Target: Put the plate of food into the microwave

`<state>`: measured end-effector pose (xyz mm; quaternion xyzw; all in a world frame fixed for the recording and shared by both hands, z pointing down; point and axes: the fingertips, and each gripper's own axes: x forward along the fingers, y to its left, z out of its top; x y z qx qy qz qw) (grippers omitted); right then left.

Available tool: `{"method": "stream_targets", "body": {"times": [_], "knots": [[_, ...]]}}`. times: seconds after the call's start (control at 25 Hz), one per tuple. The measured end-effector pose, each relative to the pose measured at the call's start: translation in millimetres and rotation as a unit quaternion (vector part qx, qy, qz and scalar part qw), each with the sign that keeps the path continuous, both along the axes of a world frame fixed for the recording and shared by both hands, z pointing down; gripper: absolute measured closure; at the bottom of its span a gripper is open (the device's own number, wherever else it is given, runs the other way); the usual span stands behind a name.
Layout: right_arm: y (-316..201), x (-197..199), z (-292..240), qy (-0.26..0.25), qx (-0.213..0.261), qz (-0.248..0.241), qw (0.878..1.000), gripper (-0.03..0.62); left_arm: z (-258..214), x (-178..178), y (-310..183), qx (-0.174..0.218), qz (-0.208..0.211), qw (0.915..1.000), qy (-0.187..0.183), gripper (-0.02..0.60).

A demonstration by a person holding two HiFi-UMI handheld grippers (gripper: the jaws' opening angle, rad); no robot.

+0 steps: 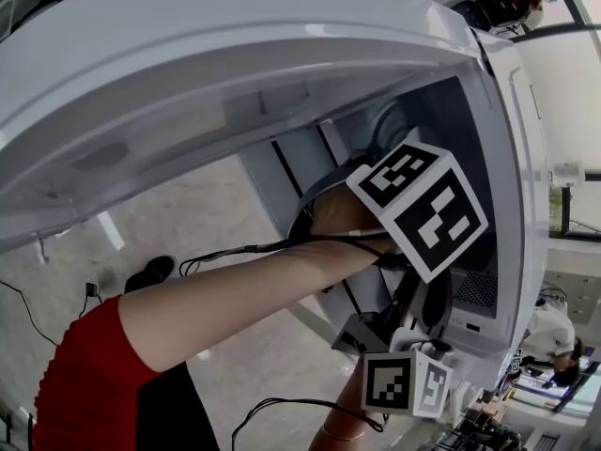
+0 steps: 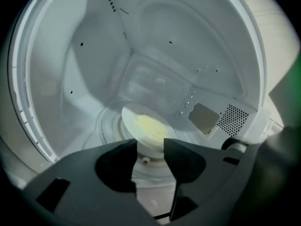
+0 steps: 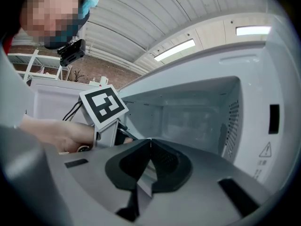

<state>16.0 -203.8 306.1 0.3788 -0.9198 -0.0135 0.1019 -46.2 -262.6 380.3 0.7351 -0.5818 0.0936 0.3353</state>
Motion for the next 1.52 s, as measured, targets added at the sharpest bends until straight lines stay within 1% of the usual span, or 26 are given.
{"method": "stream_targets", "body": {"times": [0.08, 0.16, 0.28, 0.32, 0.44, 0.52, 0.72, 0.8, 0.96, 1.08, 1.12, 1.16, 1.24, 1.28, 1.4, 1.52], "knots": [[0, 1, 0, -0.002, 0.000, 0.001, 1.000, 0.579, 1, 0, 0, 0.005, -0.002, 0.9998, -0.021, 0.408], [-1, 2, 0, -0.002, -0.001, 0.002, 1.000, 0.579, 1, 1, -2, 0.010, -0.006, 0.9996, -0.026, 0.399], [-1, 3, 1, -0.002, -0.002, 0.002, 1.000, 0.579, -3, 1, -4, 0.015, -0.015, 0.9998, -0.001, 0.385], [-1, 4, 2, -0.002, -0.002, 0.002, 1.000, 0.579, -4, 1, -5, 0.016, -0.017, 0.9997, 0.007, 0.359], [-2, 5, 2, -0.003, -0.004, 0.002, 1.000, 0.580, -4, 0, -5, 0.016, -0.020, 0.9996, 0.016, 0.356], [-2, 6, 3, -0.002, -0.004, 0.002, 1.000, 0.580, -4, -1, -3, 0.015, -0.018, 0.9997, 0.002, 0.345], [-3, 7, 3, -0.002, -0.004, 0.003, 1.000, 0.579, -1, 0, 2, 0.014, -0.006, 0.9983, -0.056, 0.331], [-4, 7, 3, -0.002, -0.004, 0.002, 1.000, 0.580, 0, 2, 2, 0.013, 0.002, 0.9973, -0.072, 0.328], [-4, 7, 4, -0.002, -0.003, 0.001, 1.000, 0.579, 0, 7, 3, 0.008, 0.020, 0.9971, -0.073, 0.322], [-4, 7, 5, -0.001, -0.003, 0.001, 1.000, 0.579, -2, 7, 1, 0.011, 0.022, 0.9966, -0.079, 0.307], [-5, 7, 5, -0.001, -0.003, 0.001, 1.000, 0.579, -4, 5, 0, 0.016, 0.019, 0.9955, -0.092, 0.297], [-5, 7, 5, -0.001, -0.003, 0.001, 1.000, 0.579, -6, 2, 0, 0.022, 0.015, 0.9933, -0.112, 0.284], [-6, 8, 4, -0.001, -0.003, 0.001, 1.000, 0.579, -11, -4, -3, 0.039, 0.004, 0.9877, -0.151, 0.284], [-6, 8, 3, -0.002, -0.003, 0.002, 1.000, 0.579, -13, -6, -5, 0.045, 0.001, 0.9866, -0.157, 0.284], [-8, 10, 2, -0.001, -0.001, 0.004, 1.000, 0.579, -14, -7, -6, 0.053, -0.001, 0.9893, -0.136, 0.285], [-8, 10, 2, 0.000, -0.002, 0.004, 1.000, 0.579, -14, -9, -3, 0.068, -0.002, 0.9889, -0.132, 0.289]]}}
